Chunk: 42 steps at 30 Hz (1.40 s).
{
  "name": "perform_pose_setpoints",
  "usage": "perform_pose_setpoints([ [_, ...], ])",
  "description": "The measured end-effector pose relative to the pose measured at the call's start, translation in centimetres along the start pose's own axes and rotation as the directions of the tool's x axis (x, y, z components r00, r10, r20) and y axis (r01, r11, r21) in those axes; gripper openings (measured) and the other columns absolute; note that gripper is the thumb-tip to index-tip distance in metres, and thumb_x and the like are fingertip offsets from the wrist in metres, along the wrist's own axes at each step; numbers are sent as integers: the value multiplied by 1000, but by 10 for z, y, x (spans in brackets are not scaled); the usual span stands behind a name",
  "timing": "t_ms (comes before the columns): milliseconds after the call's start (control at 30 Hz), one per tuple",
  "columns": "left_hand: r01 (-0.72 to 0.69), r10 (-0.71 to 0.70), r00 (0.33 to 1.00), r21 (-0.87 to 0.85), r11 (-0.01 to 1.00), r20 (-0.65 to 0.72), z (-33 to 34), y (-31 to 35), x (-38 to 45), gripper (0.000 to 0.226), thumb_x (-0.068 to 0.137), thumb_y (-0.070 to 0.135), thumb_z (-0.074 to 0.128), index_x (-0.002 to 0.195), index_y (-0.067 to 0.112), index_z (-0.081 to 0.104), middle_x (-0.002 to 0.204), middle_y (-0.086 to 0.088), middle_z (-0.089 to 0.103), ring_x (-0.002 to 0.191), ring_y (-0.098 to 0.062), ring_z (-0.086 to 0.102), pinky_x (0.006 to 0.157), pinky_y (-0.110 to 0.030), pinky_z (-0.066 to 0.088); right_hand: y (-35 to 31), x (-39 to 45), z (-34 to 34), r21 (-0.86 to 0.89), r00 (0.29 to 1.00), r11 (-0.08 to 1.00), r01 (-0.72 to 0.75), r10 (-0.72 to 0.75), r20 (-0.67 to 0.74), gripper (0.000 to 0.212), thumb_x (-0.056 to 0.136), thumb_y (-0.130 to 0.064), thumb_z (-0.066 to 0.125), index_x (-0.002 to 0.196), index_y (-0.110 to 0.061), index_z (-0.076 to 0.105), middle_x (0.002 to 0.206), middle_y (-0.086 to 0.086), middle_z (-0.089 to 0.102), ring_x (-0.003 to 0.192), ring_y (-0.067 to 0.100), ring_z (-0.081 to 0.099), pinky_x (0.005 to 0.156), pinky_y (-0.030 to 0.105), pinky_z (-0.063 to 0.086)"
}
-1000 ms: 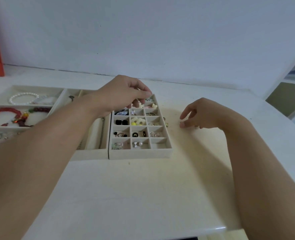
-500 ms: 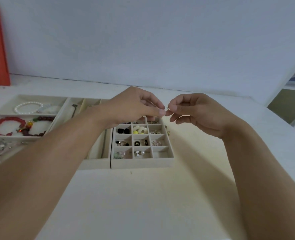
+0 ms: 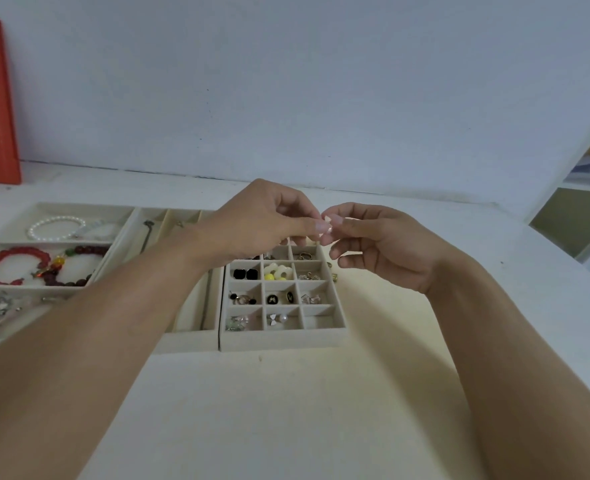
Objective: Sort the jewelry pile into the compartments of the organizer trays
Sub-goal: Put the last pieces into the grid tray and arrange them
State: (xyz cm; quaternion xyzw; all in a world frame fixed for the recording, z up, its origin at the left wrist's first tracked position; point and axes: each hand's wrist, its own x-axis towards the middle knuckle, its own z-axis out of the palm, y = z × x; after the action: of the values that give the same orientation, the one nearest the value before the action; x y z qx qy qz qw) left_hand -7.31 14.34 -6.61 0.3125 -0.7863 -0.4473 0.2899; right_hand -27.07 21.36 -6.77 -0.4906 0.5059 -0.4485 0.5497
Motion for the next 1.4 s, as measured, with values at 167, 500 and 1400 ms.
perform_pose_setpoints([
  [167,18,-18,999,-9,1000,-28,-7,2,0,7,90,21,73,89,14,76,77,3,76,66,-7,66,74,-28,51,1,1,-5,-90,993,995,32,-42,-113,13,98,-20,62,107,-14,70,101,6,73,81,20,65,66,27,52],
  [500,28,-28,1000,130,991,-8,-13,3,1,8,93,23,70,88,19,75,78,4,75,64,-5,65,75,-34,53,6,3,11,-214,983,970,117,-144,-113,28,82,-13,80,107,-14,69,92,4,76,79,17,67,67,26,52],
  [1400,44,-53,998,258,965,29,-13,-2,3,9,90,24,73,83,20,77,74,9,74,64,-2,64,69,-22,50,8,5,15,-208,984,973,103,-131,-121,15,89,-5,72,102,-9,79,94,8,76,79,14,65,74,22,54],
])
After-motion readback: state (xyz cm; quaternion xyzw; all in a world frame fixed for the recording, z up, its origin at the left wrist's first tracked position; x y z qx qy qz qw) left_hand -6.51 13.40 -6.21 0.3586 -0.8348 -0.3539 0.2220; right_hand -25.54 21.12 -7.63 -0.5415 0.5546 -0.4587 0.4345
